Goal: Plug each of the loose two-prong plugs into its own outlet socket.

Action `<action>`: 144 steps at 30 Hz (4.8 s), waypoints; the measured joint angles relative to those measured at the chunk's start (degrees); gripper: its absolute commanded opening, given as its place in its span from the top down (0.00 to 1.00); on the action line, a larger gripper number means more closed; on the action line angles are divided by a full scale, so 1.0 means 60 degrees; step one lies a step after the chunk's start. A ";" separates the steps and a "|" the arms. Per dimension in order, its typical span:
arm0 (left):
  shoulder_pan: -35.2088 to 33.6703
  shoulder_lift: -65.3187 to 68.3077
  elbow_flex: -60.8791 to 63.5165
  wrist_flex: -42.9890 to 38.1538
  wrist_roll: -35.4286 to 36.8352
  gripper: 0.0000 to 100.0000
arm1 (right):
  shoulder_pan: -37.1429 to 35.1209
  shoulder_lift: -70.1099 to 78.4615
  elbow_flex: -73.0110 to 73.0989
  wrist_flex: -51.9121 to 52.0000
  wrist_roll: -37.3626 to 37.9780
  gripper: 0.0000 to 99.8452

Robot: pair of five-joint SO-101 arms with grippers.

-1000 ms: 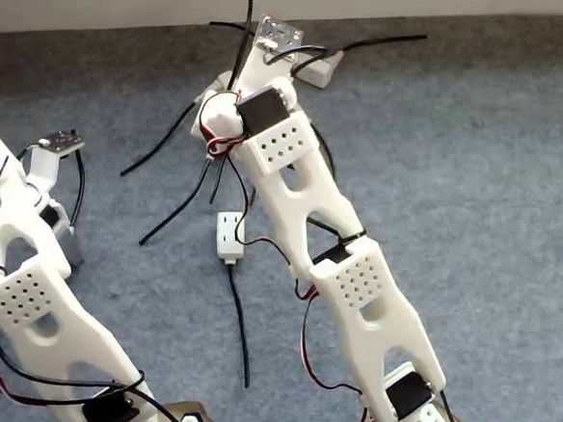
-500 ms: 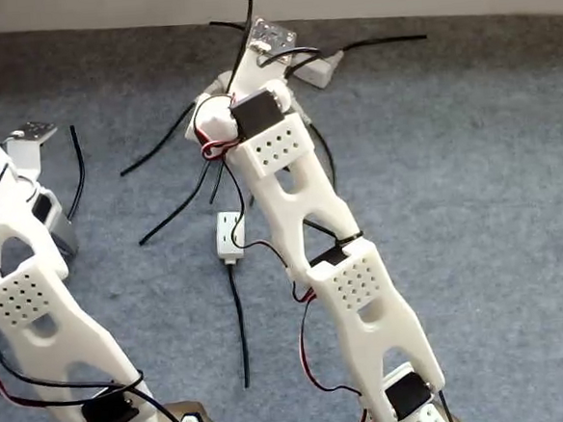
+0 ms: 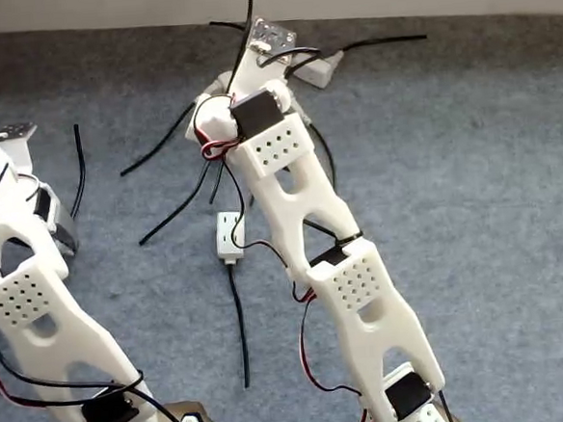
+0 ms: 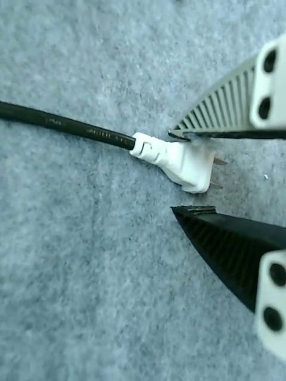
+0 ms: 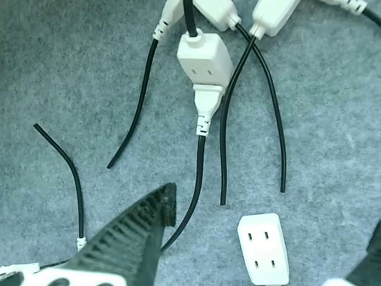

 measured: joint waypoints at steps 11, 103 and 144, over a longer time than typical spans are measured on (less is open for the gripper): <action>0.0352 0.0000 0.0000 0.0000 0.0000 0.94 | 0.0000 0.0000 0.0000 0.0000 0.0000 0.53; 0.6374 -2.3941 2.1348 -1.7846 1.6440 0.99 | 0.0850 -0.1963 -0.1963 0.0542 0.8835 0.84; 0.7165 -2.4044 2.2535 -1.9678 1.8022 0.99 | -0.0586 -0.5656 0.4396 -0.0571 1.0198 0.99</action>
